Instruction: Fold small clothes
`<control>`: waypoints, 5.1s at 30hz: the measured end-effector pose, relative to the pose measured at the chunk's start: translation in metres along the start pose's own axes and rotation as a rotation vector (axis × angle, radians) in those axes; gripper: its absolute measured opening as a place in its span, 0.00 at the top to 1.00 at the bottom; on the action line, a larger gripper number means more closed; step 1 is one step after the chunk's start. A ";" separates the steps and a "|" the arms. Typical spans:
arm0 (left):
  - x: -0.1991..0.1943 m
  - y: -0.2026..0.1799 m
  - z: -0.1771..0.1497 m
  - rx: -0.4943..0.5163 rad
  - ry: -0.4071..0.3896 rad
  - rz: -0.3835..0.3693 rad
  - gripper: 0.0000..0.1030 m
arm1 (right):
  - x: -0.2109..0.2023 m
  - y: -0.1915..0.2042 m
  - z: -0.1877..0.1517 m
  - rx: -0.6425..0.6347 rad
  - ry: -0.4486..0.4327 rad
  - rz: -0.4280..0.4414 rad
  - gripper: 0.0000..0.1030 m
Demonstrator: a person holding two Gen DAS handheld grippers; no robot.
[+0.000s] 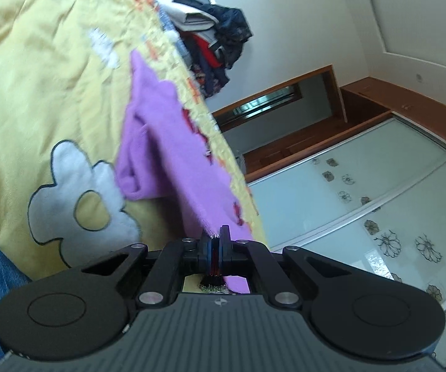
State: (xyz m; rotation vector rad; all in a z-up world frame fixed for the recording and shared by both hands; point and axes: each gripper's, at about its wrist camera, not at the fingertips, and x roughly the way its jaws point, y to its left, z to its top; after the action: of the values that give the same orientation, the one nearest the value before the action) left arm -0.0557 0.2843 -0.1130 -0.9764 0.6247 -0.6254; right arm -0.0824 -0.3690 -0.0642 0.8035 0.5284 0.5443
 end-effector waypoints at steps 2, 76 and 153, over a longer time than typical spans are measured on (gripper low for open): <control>-0.008 -0.008 -0.003 0.016 -0.005 0.006 0.98 | -0.013 0.008 0.000 -0.007 -0.020 0.021 0.96; 0.113 0.049 0.110 -0.292 -0.211 -0.013 0.98 | 0.136 -0.117 0.108 0.381 0.058 -0.061 0.96; 0.161 -0.081 -0.011 0.844 0.315 0.684 0.30 | 0.204 0.014 0.028 -0.789 0.332 -0.480 0.00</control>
State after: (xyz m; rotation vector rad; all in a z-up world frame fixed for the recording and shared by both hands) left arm 0.0269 0.1277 -0.0771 0.1461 0.8151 -0.3579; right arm 0.0830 -0.2466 -0.0838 -0.1753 0.7145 0.3865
